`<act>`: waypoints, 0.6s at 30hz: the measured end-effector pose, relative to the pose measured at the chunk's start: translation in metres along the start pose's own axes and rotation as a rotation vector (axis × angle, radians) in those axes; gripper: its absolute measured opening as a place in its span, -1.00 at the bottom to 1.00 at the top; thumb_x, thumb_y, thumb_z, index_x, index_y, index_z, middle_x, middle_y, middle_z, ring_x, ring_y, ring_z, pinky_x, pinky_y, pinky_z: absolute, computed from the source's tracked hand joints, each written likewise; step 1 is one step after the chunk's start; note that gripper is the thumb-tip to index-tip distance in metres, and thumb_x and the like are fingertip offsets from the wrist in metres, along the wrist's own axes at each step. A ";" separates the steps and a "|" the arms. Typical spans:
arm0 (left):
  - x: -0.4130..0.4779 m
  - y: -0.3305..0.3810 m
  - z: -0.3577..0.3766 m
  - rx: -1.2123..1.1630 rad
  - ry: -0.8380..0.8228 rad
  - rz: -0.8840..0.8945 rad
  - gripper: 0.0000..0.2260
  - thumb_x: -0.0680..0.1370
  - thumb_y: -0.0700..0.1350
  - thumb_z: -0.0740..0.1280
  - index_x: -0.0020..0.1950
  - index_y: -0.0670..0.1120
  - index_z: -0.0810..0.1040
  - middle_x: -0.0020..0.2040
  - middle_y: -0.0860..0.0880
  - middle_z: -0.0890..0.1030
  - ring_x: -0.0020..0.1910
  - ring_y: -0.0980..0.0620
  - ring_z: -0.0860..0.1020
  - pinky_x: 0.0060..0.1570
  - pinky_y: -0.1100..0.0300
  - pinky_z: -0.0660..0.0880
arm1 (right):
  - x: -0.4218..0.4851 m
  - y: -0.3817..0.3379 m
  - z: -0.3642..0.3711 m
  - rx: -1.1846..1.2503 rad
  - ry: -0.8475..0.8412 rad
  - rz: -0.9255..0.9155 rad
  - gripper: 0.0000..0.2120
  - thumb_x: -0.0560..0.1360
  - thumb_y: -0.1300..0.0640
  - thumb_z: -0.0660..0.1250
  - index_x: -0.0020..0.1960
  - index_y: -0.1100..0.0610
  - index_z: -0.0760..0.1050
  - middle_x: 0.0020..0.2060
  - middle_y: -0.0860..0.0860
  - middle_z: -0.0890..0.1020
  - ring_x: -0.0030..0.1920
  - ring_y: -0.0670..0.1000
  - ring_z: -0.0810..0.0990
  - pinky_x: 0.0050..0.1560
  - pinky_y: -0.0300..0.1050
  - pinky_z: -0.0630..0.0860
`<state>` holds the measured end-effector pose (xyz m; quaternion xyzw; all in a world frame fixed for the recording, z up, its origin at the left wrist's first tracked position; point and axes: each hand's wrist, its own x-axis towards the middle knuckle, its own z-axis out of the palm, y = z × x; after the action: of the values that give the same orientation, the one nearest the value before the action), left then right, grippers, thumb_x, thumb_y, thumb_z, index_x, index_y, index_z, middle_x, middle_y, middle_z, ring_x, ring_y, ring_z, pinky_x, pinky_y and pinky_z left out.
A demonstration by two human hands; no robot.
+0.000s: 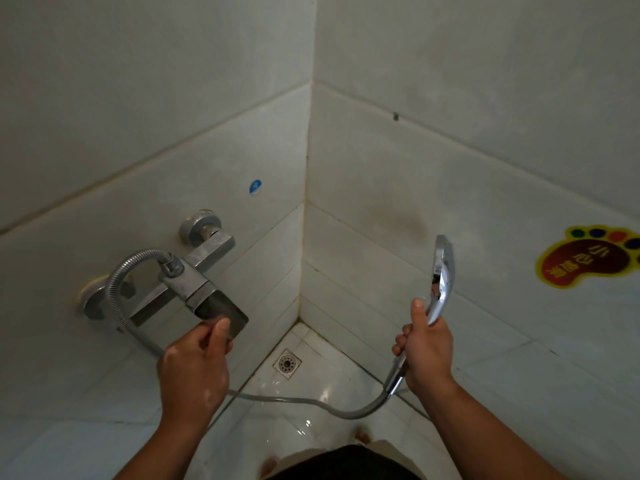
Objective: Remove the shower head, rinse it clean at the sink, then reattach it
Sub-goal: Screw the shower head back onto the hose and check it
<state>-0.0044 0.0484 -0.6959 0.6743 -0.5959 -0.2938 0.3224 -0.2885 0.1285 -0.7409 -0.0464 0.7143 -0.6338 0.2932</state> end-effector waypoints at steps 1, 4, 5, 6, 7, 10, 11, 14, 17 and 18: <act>0.000 0.001 -0.001 -0.001 -0.003 0.000 -0.74 0.64 0.00 0.29 -0.06 -0.08 0.72 -0.31 -0.01 0.73 -0.25 0.08 0.63 -0.11 0.17 0.42 | 0.000 0.000 0.000 -0.003 0.001 -0.001 -0.70 0.63 -0.08 0.31 -0.15 0.08 0.35 -0.46 0.05 0.35 -0.52 -0.01 0.33 -0.46 -0.12 0.37; -0.002 0.004 -0.002 -0.024 -0.017 -0.009 -0.74 0.64 0.00 0.29 -0.13 -0.04 0.70 -0.36 0.06 0.69 -0.28 0.16 0.63 -0.13 0.19 0.43 | 0.001 0.002 0.000 -0.007 0.005 0.001 -0.70 0.63 -0.09 0.31 -0.14 0.08 0.37 -0.45 0.05 0.35 -0.52 -0.01 0.33 -0.45 -0.12 0.38; -0.002 0.005 -0.002 -0.032 -0.022 -0.017 -0.74 0.64 0.00 0.28 -0.14 -0.02 0.69 -0.38 0.08 0.68 -0.29 0.22 0.61 -0.15 0.22 0.42 | 0.001 0.002 0.000 -0.006 0.006 0.004 -0.71 0.63 -0.09 0.31 -0.13 0.08 0.37 -0.45 0.05 0.35 -0.52 -0.01 0.33 -0.45 -0.12 0.39; -0.003 0.006 -0.002 -0.040 -0.030 -0.026 -0.74 0.64 0.00 0.28 -0.14 -0.01 0.69 -0.39 0.10 0.67 -0.30 0.26 0.60 -0.17 0.24 0.42 | 0.001 0.002 0.000 -0.003 0.006 0.009 -0.71 0.63 -0.09 0.31 -0.13 0.08 0.38 -0.45 0.05 0.35 -0.51 -0.01 0.33 -0.45 -0.12 0.39; -0.002 0.006 -0.003 -0.049 -0.040 -0.035 -0.74 0.64 0.01 0.27 -0.14 0.00 0.69 -0.39 0.10 0.67 -0.29 0.28 0.60 -0.17 0.25 0.42 | 0.001 0.003 0.001 -0.002 0.006 0.012 -0.71 0.63 -0.09 0.32 -0.13 0.08 0.39 -0.45 0.05 0.36 -0.51 -0.01 0.33 -0.45 -0.12 0.39; -0.001 0.006 -0.004 -0.089 -0.064 -0.058 -0.75 0.64 0.01 0.27 -0.10 0.00 0.70 -0.36 0.07 0.69 -0.26 0.22 0.65 -0.15 0.22 0.46 | 0.002 0.003 0.001 -0.010 0.009 0.013 -0.70 0.62 -0.11 0.32 -0.12 0.08 0.39 -0.44 0.05 0.37 -0.50 0.00 0.35 -0.44 -0.11 0.41; -0.001 0.006 -0.005 -0.102 -0.068 -0.065 -0.76 0.64 0.02 0.28 -0.09 0.00 0.70 -0.35 0.07 0.69 -0.26 0.20 0.66 -0.15 0.22 0.47 | 0.002 0.004 0.001 -0.015 0.010 0.012 -0.70 0.62 -0.11 0.32 -0.12 0.08 0.39 -0.43 0.05 0.37 -0.50 0.00 0.35 -0.44 -0.10 0.41; -0.001 0.007 -0.006 -0.146 -0.076 -0.096 -0.79 0.63 0.00 0.29 -0.07 0.02 0.70 -0.34 0.05 0.70 -0.25 0.18 0.68 -0.13 0.20 0.51 | 0.002 0.004 0.002 -0.020 0.008 0.013 -0.70 0.62 -0.11 0.32 -0.12 0.09 0.40 -0.43 0.06 0.37 -0.49 0.01 0.35 -0.44 -0.10 0.41; -0.001 0.007 -0.006 -0.159 -0.083 -0.110 -0.81 0.63 0.02 0.30 -0.09 0.06 0.69 -0.34 0.06 0.70 -0.24 0.16 0.69 -0.04 0.12 0.55 | 0.001 0.004 0.003 -0.018 0.011 0.015 -0.69 0.62 -0.11 0.32 -0.13 0.09 0.38 -0.43 0.06 0.36 -0.49 0.01 0.34 -0.45 -0.11 0.41; 0.000 0.007 -0.006 -0.163 -0.088 -0.113 -0.80 0.62 0.03 0.30 -0.08 0.05 0.70 -0.33 0.05 0.71 -0.23 0.15 0.69 -0.04 0.11 0.55 | 0.000 0.004 0.003 -0.018 0.013 0.015 -0.69 0.62 -0.11 0.32 -0.13 0.09 0.38 -0.43 0.06 0.36 -0.49 0.01 0.34 -0.45 -0.11 0.41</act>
<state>-0.0038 0.0488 -0.6866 0.6647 -0.5447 -0.3883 0.3327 -0.2862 0.1264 -0.7445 -0.0394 0.7220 -0.6255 0.2929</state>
